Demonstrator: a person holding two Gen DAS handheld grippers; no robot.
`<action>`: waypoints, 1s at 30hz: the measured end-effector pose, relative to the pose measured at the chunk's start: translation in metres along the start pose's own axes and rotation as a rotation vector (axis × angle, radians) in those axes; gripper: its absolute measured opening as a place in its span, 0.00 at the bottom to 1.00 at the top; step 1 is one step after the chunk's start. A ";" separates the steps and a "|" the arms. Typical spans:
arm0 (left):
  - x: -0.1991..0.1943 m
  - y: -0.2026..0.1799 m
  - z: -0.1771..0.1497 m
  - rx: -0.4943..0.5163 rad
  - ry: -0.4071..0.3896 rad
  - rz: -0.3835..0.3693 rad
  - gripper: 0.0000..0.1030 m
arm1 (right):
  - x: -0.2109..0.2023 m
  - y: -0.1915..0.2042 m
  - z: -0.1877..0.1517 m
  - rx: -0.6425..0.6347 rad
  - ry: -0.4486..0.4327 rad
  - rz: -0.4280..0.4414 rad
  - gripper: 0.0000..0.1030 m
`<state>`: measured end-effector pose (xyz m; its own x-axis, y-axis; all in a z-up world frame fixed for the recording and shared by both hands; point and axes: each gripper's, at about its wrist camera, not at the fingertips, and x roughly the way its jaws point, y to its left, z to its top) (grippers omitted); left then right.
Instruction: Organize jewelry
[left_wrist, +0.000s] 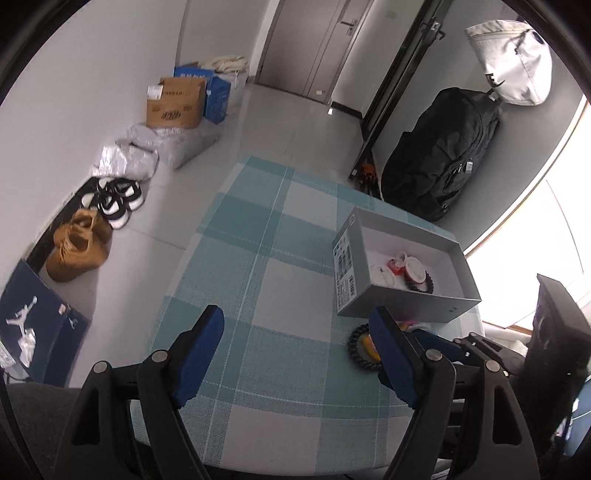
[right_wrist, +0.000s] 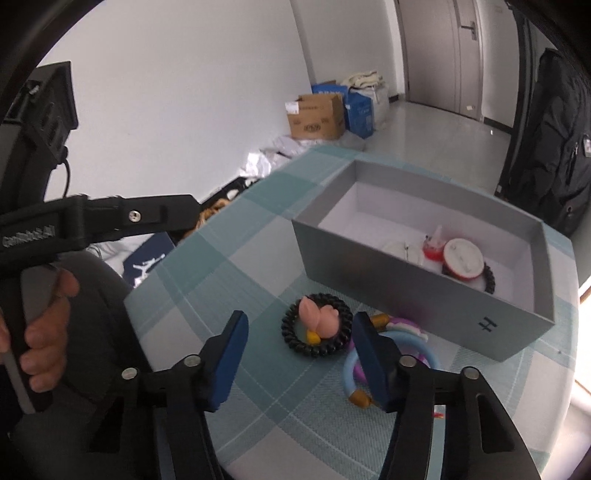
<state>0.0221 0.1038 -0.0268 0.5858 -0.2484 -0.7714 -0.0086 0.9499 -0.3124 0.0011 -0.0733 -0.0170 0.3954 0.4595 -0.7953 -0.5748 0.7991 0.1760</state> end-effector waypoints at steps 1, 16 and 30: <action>0.003 0.002 0.000 -0.006 0.014 -0.004 0.75 | 0.002 -0.001 0.000 0.004 0.006 -0.003 0.47; 0.007 0.003 -0.007 0.012 0.064 0.005 0.75 | 0.024 0.008 0.001 -0.075 0.028 -0.099 0.23; 0.013 0.002 -0.011 0.026 0.089 0.026 0.75 | -0.001 -0.004 0.004 0.006 -0.066 -0.039 0.23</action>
<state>0.0209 0.1005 -0.0429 0.5112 -0.2385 -0.8257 -0.0014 0.9605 -0.2783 0.0055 -0.0751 -0.0147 0.4644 0.4521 -0.7615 -0.5538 0.8193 0.1487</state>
